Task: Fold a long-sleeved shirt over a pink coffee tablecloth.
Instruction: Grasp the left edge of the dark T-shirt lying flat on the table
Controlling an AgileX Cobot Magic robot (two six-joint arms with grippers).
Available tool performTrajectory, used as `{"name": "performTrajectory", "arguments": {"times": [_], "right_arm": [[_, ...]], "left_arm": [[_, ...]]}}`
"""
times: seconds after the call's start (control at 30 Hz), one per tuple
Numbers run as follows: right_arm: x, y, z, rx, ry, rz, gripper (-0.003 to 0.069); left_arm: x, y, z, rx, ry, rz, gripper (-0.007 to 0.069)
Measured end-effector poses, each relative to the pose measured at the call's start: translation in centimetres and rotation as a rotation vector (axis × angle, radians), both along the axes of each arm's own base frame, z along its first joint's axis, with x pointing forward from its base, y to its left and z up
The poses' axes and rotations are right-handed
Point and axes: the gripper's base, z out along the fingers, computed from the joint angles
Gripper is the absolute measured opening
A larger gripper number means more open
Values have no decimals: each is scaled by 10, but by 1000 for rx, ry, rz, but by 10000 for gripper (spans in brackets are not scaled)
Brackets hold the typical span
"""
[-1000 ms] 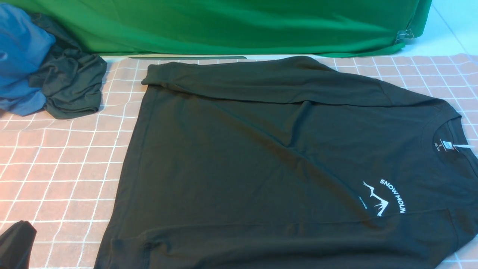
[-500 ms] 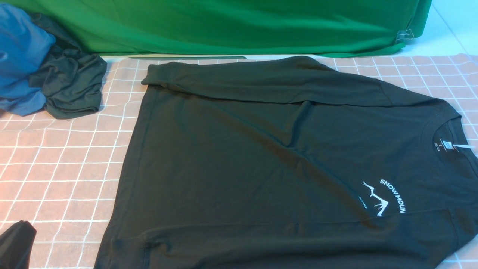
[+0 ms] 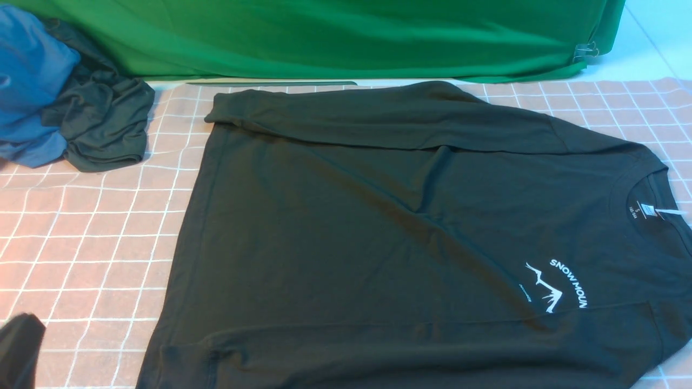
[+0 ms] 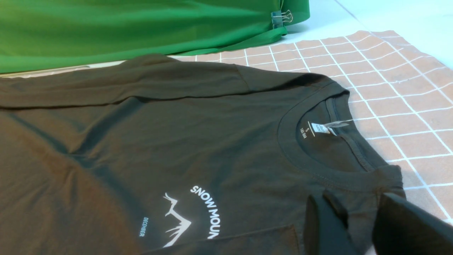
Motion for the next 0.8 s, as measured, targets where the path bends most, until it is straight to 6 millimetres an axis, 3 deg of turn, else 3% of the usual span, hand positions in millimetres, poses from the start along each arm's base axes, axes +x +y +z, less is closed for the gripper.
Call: {"name": "performTrajectory", "arguments": {"times": [0.13, 0.3, 0.37, 0.43, 0.7, 0.8], "right_arm": [[0, 0, 1, 9, -16, -2, 248], [1, 0, 14, 400, -170, -37, 248], [1, -1, 19, 624, -223, -53, 248], [1, -1, 20, 693, -238, -57, 248], [1, -2, 24, 693, -290, -55, 248], [0, -5, 32, 698, -378, -52, 248]], "left_arm": [[0, 0, 6, -52, -73, 0, 15], [0, 0, 13, -336, -161, 3, 15], [0, 1, 17, -607, -219, 9, 15], [-1, 3, 20, -719, -254, 12, 15], [-3, 7, 28, -789, -365, 18, 15], [-8, 13, 41, -812, -537, 17, 15]]}}
